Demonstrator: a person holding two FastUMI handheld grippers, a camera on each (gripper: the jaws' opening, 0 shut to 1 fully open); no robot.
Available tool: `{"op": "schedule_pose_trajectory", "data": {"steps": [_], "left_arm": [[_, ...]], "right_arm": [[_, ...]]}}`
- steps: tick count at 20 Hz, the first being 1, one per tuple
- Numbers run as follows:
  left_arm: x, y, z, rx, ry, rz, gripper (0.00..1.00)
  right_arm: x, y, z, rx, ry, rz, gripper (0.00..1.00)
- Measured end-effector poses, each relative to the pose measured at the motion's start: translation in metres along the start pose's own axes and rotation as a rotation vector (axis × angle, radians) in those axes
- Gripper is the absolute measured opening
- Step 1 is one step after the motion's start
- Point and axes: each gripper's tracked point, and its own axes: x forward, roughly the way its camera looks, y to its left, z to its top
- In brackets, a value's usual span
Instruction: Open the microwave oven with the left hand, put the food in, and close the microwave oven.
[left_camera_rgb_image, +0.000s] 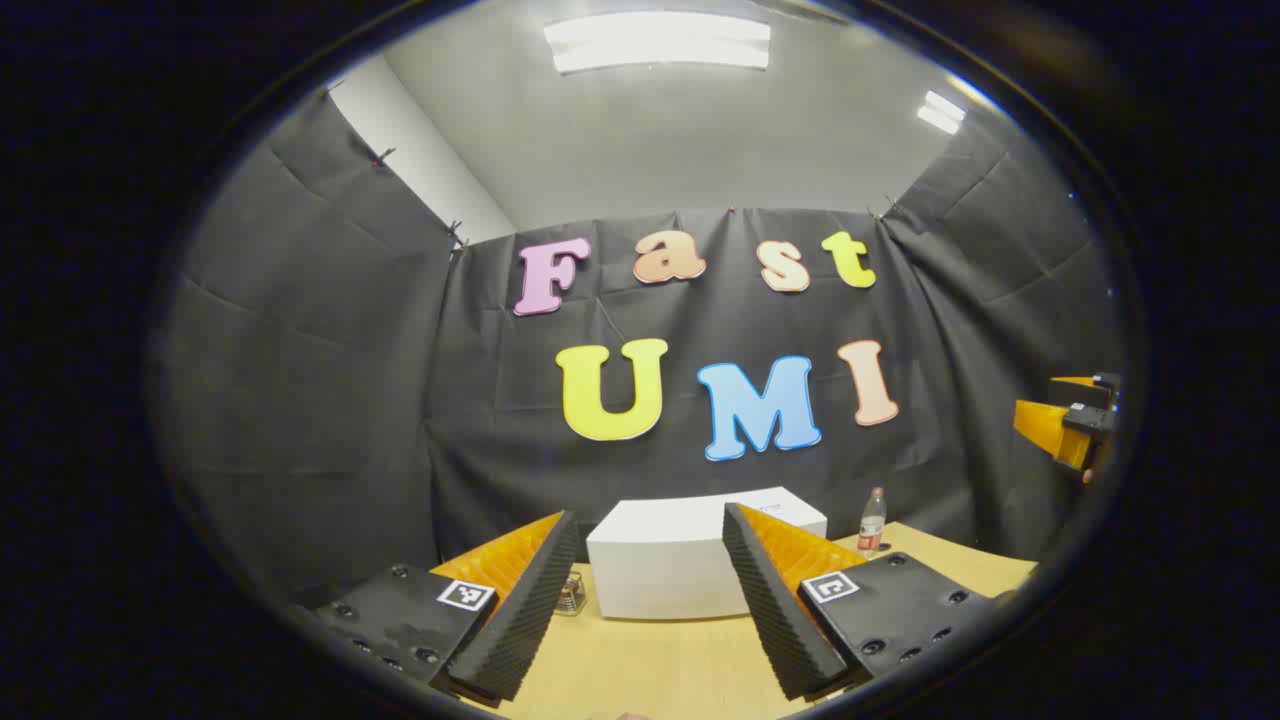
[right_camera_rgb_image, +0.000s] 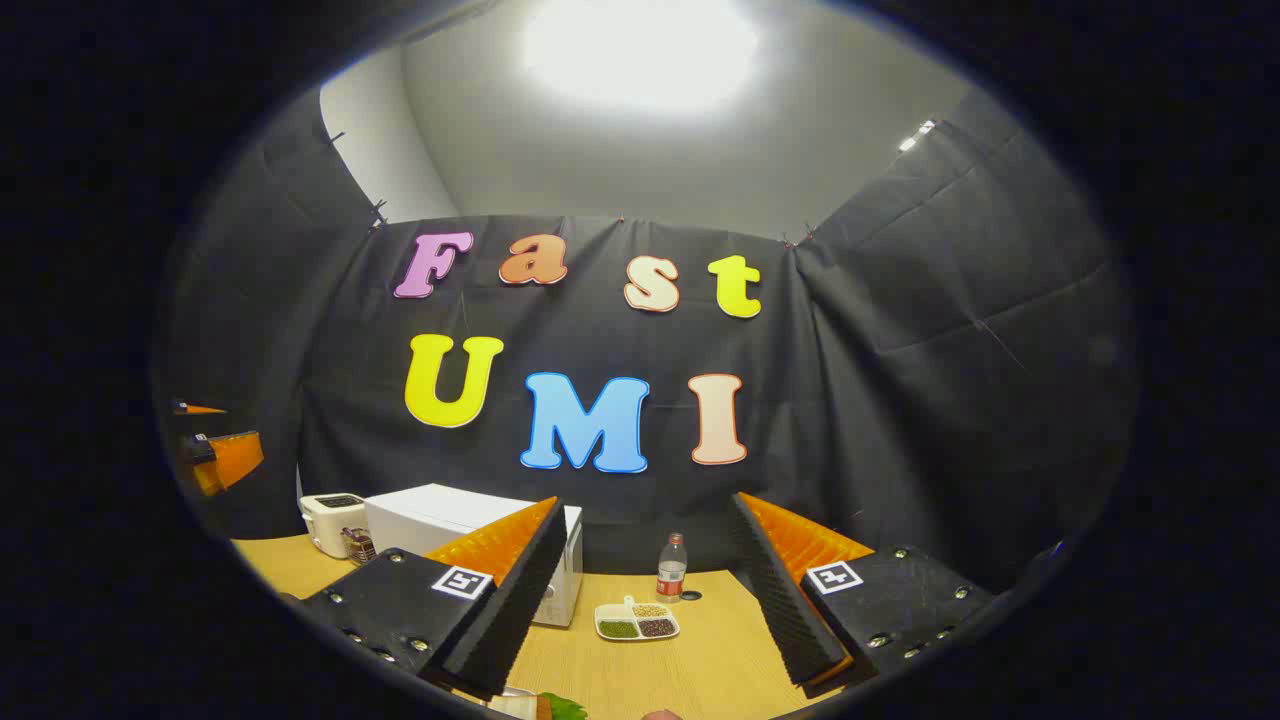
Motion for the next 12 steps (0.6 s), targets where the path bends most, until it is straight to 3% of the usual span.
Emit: {"op": "schedule_pose_trajectory", "data": {"steps": [10, 12], "left_arm": [[-0.004, -0.013, 0.007, -0.005, -0.018, 0.012, 1.00], [-0.007, -0.015, 0.008, -0.008, -0.016, 0.013, 0.90]], "right_arm": [[-0.003, -0.010, 0.000, -0.003, -0.005, 0.009, 0.98], [-0.003, -0.012, 0.001, -0.005, -0.008, 0.015, 0.98]]}}
